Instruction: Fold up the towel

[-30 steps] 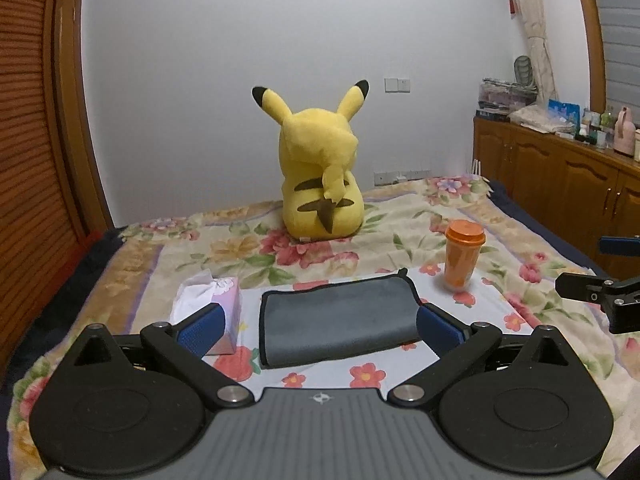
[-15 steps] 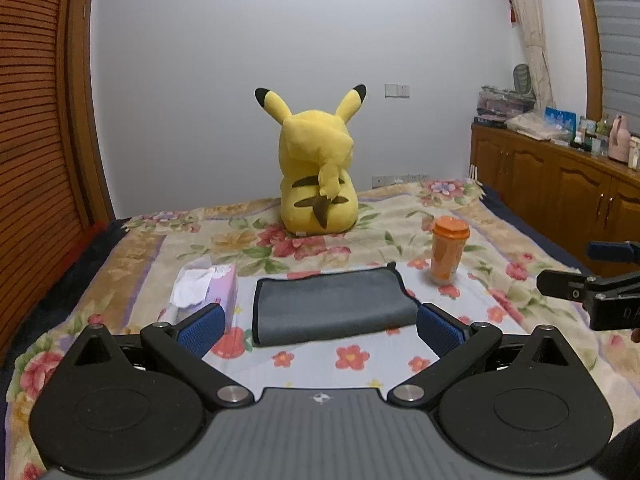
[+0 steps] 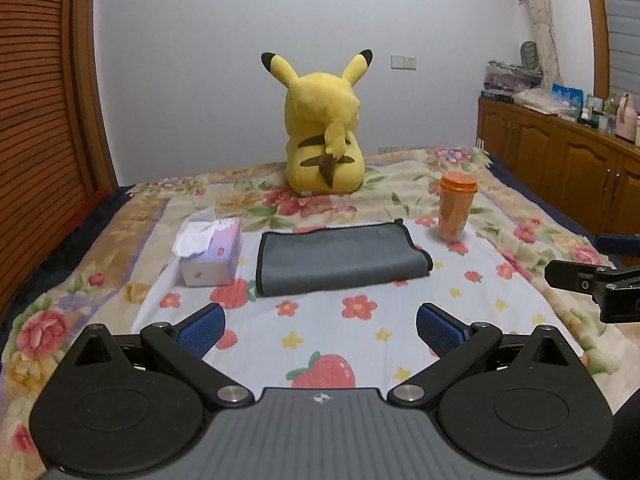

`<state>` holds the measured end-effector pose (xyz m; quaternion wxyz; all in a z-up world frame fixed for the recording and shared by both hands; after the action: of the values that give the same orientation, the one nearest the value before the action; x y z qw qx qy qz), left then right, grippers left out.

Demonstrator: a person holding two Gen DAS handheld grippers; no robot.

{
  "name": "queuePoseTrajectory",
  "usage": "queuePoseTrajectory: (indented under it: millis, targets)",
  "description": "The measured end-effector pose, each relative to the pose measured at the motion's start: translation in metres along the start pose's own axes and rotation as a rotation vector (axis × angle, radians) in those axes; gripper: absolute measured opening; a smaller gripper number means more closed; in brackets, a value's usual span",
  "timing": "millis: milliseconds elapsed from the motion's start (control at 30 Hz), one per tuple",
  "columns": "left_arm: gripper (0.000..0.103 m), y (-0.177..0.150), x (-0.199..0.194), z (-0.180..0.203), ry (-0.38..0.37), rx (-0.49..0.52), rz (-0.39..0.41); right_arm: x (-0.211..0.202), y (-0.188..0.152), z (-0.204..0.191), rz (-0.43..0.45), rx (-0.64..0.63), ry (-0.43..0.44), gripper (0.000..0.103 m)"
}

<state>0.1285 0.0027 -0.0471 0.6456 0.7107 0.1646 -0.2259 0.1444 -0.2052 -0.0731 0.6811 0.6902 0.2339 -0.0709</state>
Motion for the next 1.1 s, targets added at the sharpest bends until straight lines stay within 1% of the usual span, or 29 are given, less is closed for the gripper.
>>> queuePoseTrajectory:
  millis: [267, 567, 767, 900, 1100]
  targets:
    - [0.103, -0.020, 0.012, 0.011, -0.008, -0.021, -0.025, 0.006, -0.020, -0.002, -0.024, -0.002, -0.007, 0.103]
    - [0.103, -0.036, 0.020, 0.012, 0.004, -0.026, -0.034, 0.015, -0.032, -0.003, -0.040, 0.015, -0.011, 0.103]
    - [0.103, -0.037, 0.020, 0.009, 0.010, -0.042, -0.023, 0.018, -0.036, -0.001, -0.047, 0.019, -0.022, 0.103]
    - [0.103, -0.035, 0.015, 0.011, 0.012, -0.029, 0.004, 0.015, -0.035, 0.000, -0.038, 0.016, -0.032, 0.103]
    - [0.103, -0.032, 0.008, 0.007, 0.013, -0.043, 0.037, 0.011, -0.033, 0.001, -0.017, 0.017, -0.038, 0.103]
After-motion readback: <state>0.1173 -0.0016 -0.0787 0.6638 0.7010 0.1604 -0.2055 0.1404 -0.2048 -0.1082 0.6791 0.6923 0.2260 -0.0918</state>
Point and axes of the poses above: each gripper's, at about its wrist camera, not at the fingertips, and x roughly the way its jaws point, z to its right, y to its top, the point moved 10 cm from there along x, roughly the way its jaws point, and after that the axes turned 2 degrees about -z, right-handed, at the moved point
